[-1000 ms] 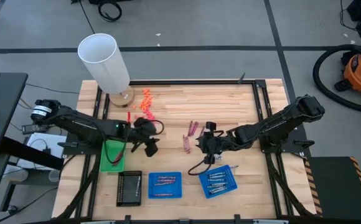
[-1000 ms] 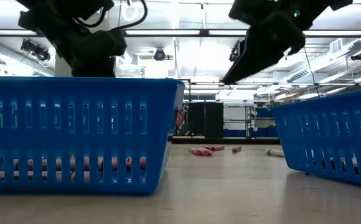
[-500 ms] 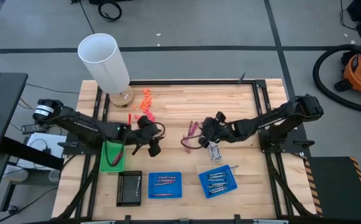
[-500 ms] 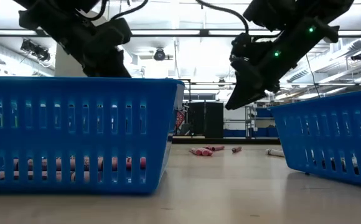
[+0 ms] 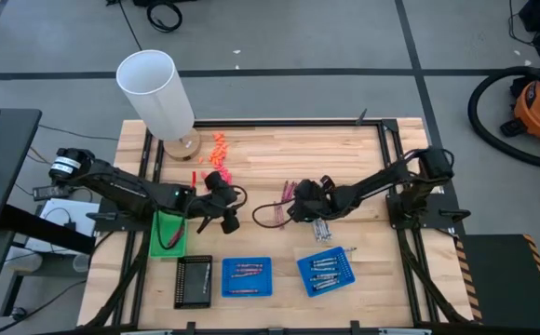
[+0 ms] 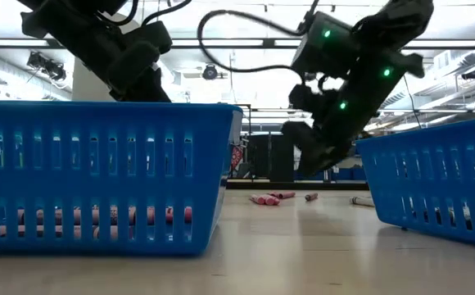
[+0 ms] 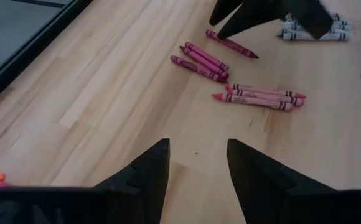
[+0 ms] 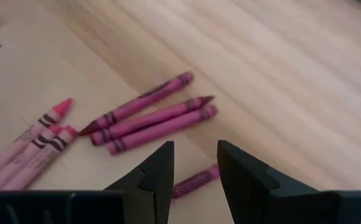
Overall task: Sort crayons
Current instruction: Put the red crayon into the green basket
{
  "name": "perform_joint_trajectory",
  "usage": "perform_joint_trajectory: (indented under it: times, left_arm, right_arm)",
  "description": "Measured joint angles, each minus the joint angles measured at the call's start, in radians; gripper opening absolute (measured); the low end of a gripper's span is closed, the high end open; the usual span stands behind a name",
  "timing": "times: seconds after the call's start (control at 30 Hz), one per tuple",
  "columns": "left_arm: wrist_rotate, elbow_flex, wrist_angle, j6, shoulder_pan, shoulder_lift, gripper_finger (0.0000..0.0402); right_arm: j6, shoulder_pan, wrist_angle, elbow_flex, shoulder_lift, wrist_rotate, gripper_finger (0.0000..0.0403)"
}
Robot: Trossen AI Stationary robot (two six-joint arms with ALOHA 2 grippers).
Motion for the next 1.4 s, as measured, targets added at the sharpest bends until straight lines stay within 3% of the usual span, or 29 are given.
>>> perform_joint_trajectory:
  times: [0.23,0.53,0.9,1.1,1.2,1.4]
  left_arm:
    - [0.0,0.0,-0.003,0.004,0.0,0.0,0.0172]
    - [0.001,0.0,-0.017,0.008,-0.002,0.0,0.0172]
    - [0.004,0.0,-0.034,0.004,-0.002,0.0,0.0172]
    - [0.004,0.0,-0.035,0.003,-0.002,0.0,0.0172]
    - [0.004,0.0,-0.034,0.001,-0.002,0.0,0.0172]
    - [0.019,0.0,-0.034,-0.002,-0.002,0.0,0.0172]
  right_arm:
    - [0.13,0.001,-0.027,0.014,0.083,-0.027,0.0132]
    - [0.122,0.005,-0.028,0.015,0.09,-0.036,0.0128]
    - [-0.308,-0.009,-0.05,0.009,-0.117,-0.176,0.0127]
    - [-0.618,-0.003,-0.056,0.01,-0.188,-0.374,0.0127]
    - [-0.702,-0.004,-0.06,0.004,-0.192,-0.451,0.0127]
    - [-0.725,-0.015,-0.063,-0.068,-0.192,-0.46,0.0127]
